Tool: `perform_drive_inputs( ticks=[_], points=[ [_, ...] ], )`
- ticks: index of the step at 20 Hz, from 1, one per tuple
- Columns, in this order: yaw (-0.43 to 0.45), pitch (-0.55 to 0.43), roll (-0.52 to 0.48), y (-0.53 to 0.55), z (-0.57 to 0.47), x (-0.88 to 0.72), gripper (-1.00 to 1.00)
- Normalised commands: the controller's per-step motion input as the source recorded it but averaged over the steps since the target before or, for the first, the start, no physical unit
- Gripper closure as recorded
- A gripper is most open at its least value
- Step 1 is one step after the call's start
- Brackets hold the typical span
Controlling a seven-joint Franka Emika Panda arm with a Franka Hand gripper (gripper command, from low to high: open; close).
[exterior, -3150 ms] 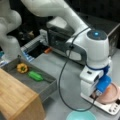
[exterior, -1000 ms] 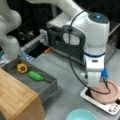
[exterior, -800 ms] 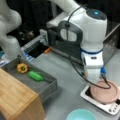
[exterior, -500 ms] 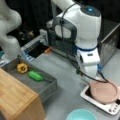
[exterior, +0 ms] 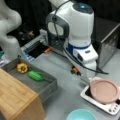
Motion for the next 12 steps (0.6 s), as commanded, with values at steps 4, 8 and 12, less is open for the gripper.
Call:
perform_drive_inputs(
  ticks=[4, 8, 12],
  points=[
    [0.304, -0.019, 0.077, -0.17, 0.00, -0.39, 1.00],
    [0.303, -0.030, 0.063, -0.16, 0.04, -0.36, 1.00],
    [0.251, -0.078, 0.055, -0.17, 0.02, -0.36, 1.00]
  ],
)
